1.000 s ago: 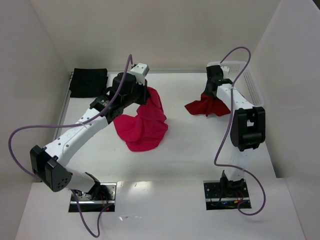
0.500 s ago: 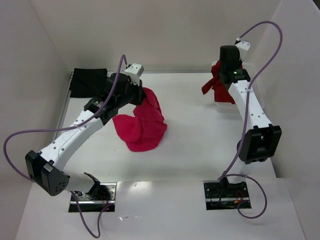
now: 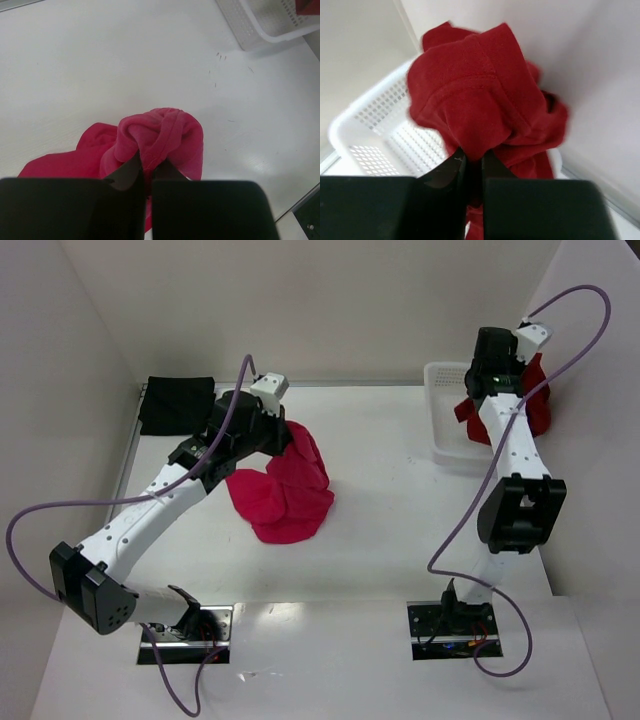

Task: Fold and stack the t-shirts
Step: Flatten out the tshirt

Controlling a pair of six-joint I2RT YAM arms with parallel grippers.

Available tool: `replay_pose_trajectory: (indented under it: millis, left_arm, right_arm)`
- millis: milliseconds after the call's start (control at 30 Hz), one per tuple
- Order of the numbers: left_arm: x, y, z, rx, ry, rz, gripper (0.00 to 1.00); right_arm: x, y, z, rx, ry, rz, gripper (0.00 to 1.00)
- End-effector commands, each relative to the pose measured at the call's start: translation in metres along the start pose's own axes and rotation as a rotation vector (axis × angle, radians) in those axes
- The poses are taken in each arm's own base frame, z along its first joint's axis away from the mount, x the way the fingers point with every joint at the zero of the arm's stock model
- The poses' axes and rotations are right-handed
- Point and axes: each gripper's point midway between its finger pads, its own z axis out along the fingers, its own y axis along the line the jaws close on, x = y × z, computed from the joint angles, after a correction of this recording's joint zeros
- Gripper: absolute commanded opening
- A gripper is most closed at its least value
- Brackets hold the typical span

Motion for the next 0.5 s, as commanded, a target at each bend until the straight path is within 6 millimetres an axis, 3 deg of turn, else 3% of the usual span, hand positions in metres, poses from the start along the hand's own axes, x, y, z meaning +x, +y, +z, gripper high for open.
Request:
replay_pose_trajectory:
  millis: [0,33,67,100,133,233,300,333,367,400,467]
  left_arm:
    - [-0.019,-0.007,-0.013,0.031,-0.068,-0.03,0.0]
    - [-0.015,-0.007,-0.013,0.027,-0.053,-0.031,0.0]
    - [-0.011,-0.005,-0.011,0.021,-0.028,-0.02,0.0]
    - [-0.008,-0.004,-0.009,0.017,-0.012,-0.012,0.0]
    - [-0.011,-0.004,-0.008,0.016,-0.007,-0.003,0.0]
    - [-0.012,-0.004,-0.009,0.016,-0.007,0.015,0.0]
    - [-0.015,-0.002,-0.009,0.021,-0.018,0.012,0.02]
    - [-0.017,-0.006,-0.007,0.038,-0.014,0.013,0.02]
    - [-0.013,-0.005,-0.003,0.036,-0.002,0.012,0.03]
    - [-0.023,-0.009,-0.006,0.054,-0.021,0.014,0.03]
    - [-0.024,-0.012,-0.005,0.064,-0.014,0.003,0.03]
  right_arm:
    - [0.008,0.042,0.024,-0.118,0.015,0.069,0.18]
    - [0.02,0.05,0.027,-0.149,0.052,0.057,0.22]
    - [0.029,0.068,0.023,-0.244,0.095,0.05,0.35]
    - [0.035,0.075,0.021,-0.288,0.119,0.045,0.38]
    - [0.043,0.091,0.014,-0.383,0.15,0.048,0.38]
    - [0.032,0.11,-0.013,-0.558,0.17,0.081,0.34]
    - [0.039,0.116,-0.021,-0.617,0.205,0.063,0.31]
    - [0.038,0.117,-0.024,-0.63,0.214,0.06,0.34]
    - [0.034,0.117,-0.025,-0.631,0.212,0.062,0.72]
    - [0.036,0.111,-0.025,-0.603,0.228,0.049,0.94]
    - [0.032,0.113,-0.033,-0.64,0.233,0.041,1.0]
